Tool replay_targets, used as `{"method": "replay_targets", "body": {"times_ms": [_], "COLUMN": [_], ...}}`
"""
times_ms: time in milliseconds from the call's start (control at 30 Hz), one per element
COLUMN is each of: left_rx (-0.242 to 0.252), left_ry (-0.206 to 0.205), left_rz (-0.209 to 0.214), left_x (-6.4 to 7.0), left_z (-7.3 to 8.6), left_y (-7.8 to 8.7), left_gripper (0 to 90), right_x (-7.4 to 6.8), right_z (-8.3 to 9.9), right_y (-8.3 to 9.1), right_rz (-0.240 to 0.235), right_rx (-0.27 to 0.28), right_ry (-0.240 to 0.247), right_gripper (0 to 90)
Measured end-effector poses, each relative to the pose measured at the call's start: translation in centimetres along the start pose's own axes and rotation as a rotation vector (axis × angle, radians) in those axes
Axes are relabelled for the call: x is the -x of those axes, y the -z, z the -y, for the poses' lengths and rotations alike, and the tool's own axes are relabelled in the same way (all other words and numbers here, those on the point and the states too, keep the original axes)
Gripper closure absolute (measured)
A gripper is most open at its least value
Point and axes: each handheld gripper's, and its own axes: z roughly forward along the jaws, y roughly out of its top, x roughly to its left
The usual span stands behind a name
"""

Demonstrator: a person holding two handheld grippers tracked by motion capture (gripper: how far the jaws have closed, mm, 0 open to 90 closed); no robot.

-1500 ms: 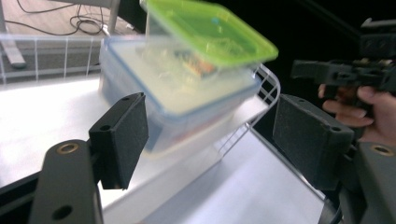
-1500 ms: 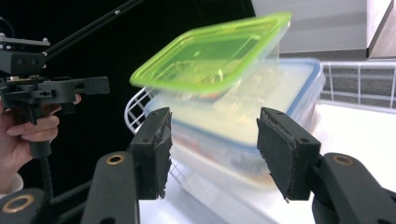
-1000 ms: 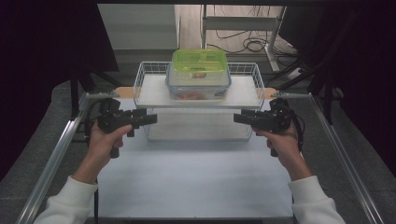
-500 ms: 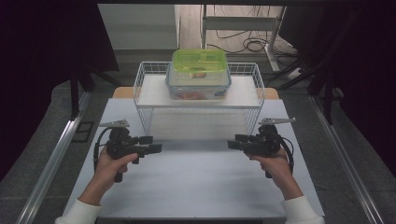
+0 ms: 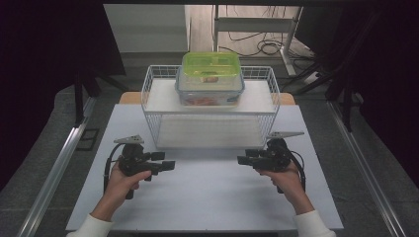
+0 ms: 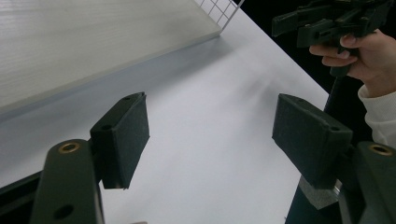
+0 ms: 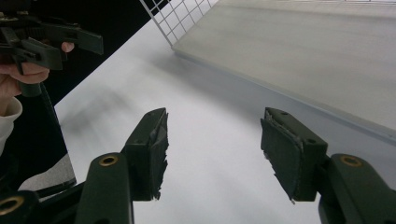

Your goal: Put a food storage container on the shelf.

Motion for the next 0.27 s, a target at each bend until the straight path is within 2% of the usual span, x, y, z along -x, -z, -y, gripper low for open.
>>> {"method": "replay_targets", "body": {"times_ms": [267], "left_rx": [0.007], "left_ry": [0.004], "left_rz": [-0.009], "left_x": [0.03], "left_z": [0.06], "left_y": [-0.02], "left_gripper": [26.8], "right_x": [-0.06], "right_z": [0.52], "right_y": [0.17], "right_rz": [-0.004], "right_rx": [0.024], "right_ry": [-0.004], "right_gripper": [37.2]}}
